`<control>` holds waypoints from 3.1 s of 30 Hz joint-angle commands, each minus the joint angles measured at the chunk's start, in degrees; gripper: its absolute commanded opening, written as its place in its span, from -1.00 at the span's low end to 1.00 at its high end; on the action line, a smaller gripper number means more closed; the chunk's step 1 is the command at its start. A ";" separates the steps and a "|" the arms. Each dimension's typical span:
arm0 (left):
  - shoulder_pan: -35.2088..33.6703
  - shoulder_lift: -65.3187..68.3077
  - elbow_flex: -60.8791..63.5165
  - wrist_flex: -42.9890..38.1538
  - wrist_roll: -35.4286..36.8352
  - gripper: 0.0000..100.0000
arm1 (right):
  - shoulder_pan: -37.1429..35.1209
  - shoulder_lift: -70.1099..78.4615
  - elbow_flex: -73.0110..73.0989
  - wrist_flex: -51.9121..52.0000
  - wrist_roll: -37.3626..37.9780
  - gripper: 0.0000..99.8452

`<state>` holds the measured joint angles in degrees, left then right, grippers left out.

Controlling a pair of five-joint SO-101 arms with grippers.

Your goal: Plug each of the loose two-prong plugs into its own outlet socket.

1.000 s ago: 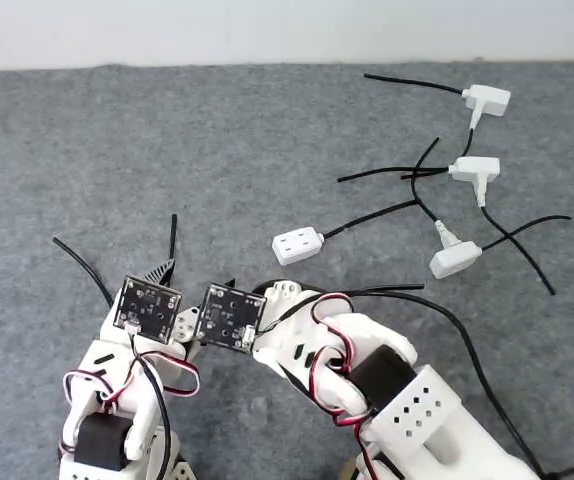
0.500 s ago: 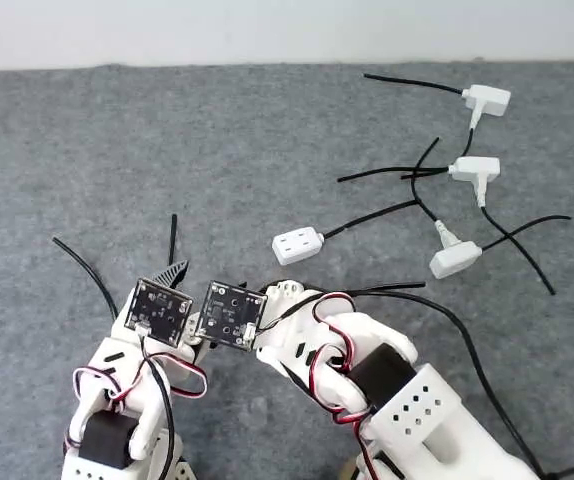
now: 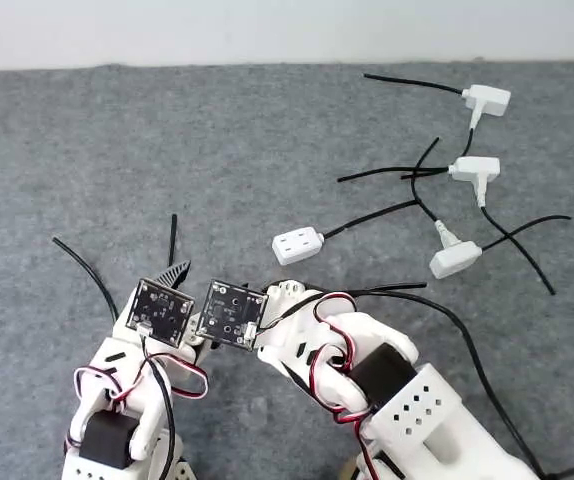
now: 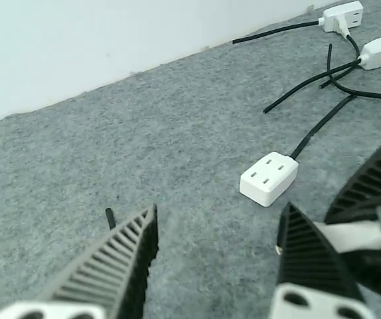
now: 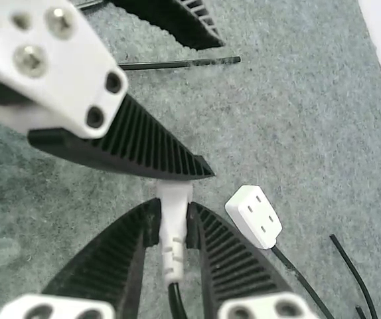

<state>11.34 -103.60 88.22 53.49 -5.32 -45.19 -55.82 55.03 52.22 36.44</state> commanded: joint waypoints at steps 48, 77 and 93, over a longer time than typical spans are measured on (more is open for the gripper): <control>-2.37 -0.62 -3.12 0.35 -1.23 -0.40 | 2.86 -2.15 -2.46 -1.27 -0.79 -0.98; 5.71 -0.62 2.15 -1.85 -5.71 -0.40 | 2.95 -2.15 -2.46 -1.27 -1.93 -0.98; -14.59 -0.62 2.42 -6.33 -0.97 -0.40 | 7.16 22.90 -27.52 3.65 -22.42 -0.98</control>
<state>0.18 -103.60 90.86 49.19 -7.60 -38.59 -45.36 40.09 55.12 22.64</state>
